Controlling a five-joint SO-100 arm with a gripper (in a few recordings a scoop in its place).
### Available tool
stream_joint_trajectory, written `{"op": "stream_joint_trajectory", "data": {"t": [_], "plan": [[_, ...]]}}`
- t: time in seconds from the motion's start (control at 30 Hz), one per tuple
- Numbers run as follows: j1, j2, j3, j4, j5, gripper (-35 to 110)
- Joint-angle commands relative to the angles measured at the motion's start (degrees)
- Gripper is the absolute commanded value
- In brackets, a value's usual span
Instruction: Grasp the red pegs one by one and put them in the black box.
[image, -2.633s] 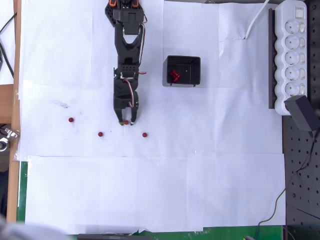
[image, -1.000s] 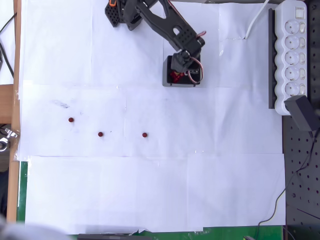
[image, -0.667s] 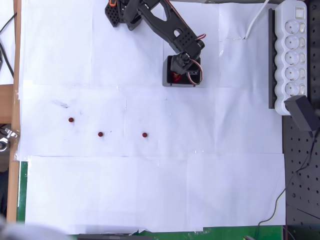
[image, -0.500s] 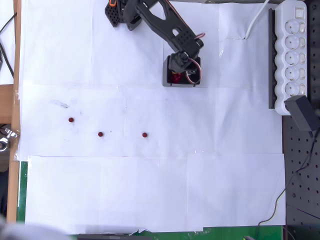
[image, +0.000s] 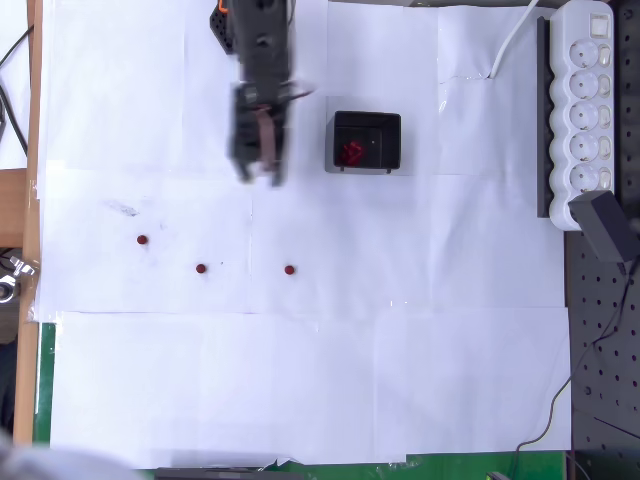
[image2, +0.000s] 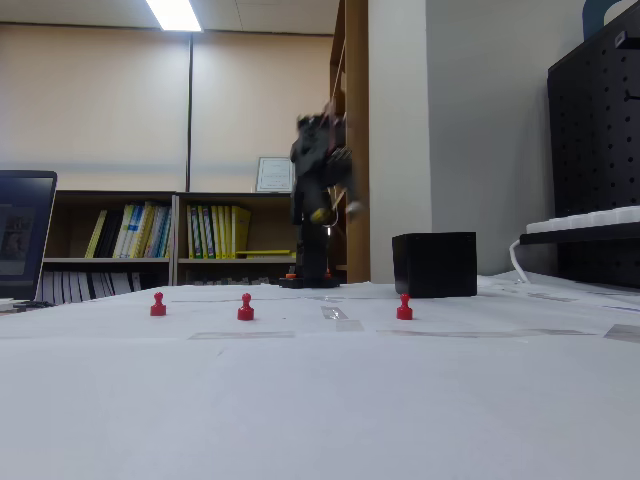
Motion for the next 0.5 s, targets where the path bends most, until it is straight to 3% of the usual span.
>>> {"op": "stream_joint_trajectory", "data": {"t": [0.0,0.13,0.47], "plan": [[10.20,4.13,-5.01,-22.50,4.22,15],[14.85,12.04,-7.47,-34.54,6.06,15],[16.96,33.13,0.97,-47.37,3.96,15]]}}
